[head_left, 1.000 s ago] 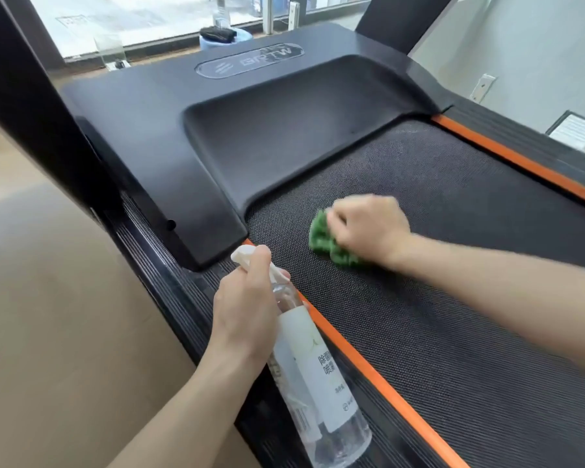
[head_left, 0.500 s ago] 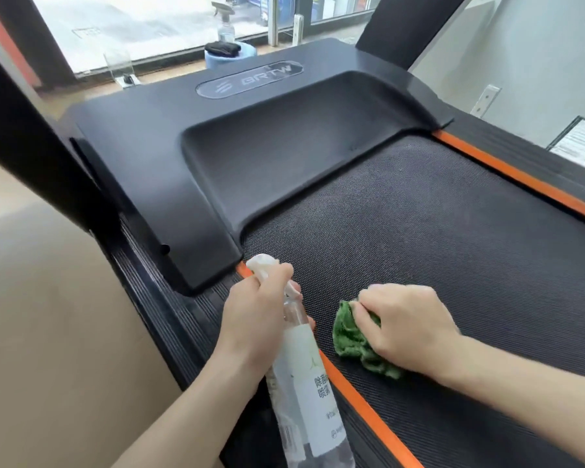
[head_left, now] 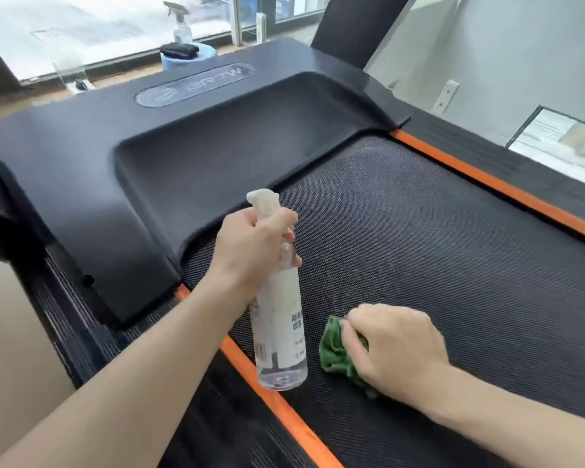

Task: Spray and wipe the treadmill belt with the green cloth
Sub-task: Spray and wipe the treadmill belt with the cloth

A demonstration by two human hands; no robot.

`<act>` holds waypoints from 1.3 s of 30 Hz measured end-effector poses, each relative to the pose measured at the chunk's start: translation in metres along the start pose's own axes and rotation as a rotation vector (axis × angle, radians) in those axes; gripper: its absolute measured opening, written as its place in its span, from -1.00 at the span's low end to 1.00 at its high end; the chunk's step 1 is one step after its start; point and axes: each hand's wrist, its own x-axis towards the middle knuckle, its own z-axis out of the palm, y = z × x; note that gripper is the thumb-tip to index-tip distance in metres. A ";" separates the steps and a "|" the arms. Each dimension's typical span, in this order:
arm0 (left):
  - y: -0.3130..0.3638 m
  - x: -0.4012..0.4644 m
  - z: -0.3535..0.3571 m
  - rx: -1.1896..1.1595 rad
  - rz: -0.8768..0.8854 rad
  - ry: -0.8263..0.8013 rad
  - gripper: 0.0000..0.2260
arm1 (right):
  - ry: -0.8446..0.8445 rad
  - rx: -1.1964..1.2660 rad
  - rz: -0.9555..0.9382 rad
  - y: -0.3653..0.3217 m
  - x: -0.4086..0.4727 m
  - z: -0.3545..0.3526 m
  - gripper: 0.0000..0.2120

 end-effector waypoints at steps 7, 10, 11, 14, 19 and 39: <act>0.009 -0.001 0.027 0.127 0.017 -0.101 -0.77 | 0.044 -0.084 0.392 0.072 0.137 0.013 -0.62; 0.012 0.005 0.029 0.127 0.014 -0.082 -0.77 | 0.047 -0.073 0.499 0.072 0.148 0.018 -0.64; 0.011 0.007 0.030 0.124 0.010 -0.065 -0.79 | 0.049 -0.087 0.468 0.062 0.133 0.018 -0.67; 0.011 0.017 0.039 0.178 -0.005 -0.025 -0.76 | 0.076 -0.055 0.295 0.029 0.054 0.015 -0.67; 0.010 0.026 0.055 0.248 -0.022 -0.064 -0.70 | 0.062 0.003 0.033 0.025 -0.029 0.002 -0.69; -0.026 0.055 0.013 -0.097 -0.104 -0.076 -0.75 | 0.042 0.023 0.094 0.035 0.045 0.016 -0.68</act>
